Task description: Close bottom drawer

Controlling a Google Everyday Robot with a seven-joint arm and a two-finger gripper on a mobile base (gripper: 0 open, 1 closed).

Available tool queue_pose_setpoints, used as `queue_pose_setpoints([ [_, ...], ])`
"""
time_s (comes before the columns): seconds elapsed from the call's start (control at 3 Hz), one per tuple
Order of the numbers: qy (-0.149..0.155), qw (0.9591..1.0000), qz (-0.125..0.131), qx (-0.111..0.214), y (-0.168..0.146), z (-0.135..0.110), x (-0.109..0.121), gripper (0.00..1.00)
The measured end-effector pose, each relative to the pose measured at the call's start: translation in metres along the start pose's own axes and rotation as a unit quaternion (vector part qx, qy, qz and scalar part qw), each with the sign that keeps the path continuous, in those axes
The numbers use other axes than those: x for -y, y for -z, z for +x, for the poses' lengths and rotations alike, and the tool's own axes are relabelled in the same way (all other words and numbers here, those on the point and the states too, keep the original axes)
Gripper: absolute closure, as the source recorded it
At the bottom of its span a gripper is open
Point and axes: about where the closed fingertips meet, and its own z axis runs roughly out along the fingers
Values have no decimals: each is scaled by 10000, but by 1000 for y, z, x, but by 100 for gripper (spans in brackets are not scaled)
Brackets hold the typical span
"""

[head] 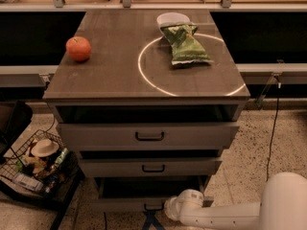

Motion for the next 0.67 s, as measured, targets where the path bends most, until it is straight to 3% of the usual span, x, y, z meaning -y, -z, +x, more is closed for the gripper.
queue_pose_setpoints([
  [0.67, 1, 10000, 1, 1, 0, 0, 0, 100],
])
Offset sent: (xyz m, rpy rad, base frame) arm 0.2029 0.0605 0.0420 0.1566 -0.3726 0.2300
